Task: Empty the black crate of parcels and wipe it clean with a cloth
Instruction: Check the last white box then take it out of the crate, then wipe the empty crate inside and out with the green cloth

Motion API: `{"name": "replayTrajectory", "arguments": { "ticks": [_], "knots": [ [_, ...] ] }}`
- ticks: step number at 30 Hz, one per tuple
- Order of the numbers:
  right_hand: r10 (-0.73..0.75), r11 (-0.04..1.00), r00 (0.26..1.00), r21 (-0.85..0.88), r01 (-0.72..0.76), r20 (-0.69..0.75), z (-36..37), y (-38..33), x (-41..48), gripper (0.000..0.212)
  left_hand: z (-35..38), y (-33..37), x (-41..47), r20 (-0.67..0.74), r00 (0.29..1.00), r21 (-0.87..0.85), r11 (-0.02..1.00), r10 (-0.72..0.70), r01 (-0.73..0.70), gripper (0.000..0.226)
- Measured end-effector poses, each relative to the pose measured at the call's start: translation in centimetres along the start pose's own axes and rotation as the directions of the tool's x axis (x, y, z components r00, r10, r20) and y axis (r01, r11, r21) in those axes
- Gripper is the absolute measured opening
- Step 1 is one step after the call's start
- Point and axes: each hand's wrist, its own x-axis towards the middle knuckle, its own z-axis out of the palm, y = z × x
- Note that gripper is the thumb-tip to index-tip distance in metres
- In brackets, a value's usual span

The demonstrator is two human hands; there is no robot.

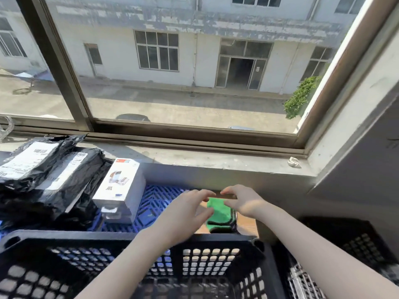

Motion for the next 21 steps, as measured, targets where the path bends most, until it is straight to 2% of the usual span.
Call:
{"name": "replayTrajectory", "arguments": {
  "ticks": [6, 8, 11, 15, 21],
  "knots": [
    [-0.071, 0.997, 0.995, 0.035, 0.069, 0.070, 1.0, 5.4, 0.6, 0.044, 4.3, 4.2, 1.4, 0.102, 0.993, 0.109, 0.993, -0.059, 0.047, 0.047],
    [-0.101, 0.995, 0.991, 0.028, 0.099, 0.092, 2.2, 6.2, 1.9, 0.048, 4.9, 4.6, 1.4, 0.160, 0.982, 0.179, 0.981, -0.103, 0.073, 0.062],
    [-0.128, 0.990, 0.981, -0.049, 0.136, 0.143, 5.0, 7.0, 4.2, 0.053, 4.9, 4.5, 1.4, 0.153, 0.975, 0.212, 0.969, -0.161, 0.127, 0.084],
    [-0.139, 0.970, 0.967, -0.166, 0.176, 0.214, 8.6, 7.8, 6.7, 0.062, 5.1, 4.5, 1.5, 0.130, 0.979, 0.240, 0.963, -0.159, 0.124, 0.082],
    [-0.170, 0.948, 0.966, -0.235, 0.214, 0.194, 13.4, 9.3, 9.1, 0.068, 5.4, 4.2, 1.9, 0.133, 0.973, 0.255, 0.955, -0.188, 0.149, 0.082]
  ]
}}
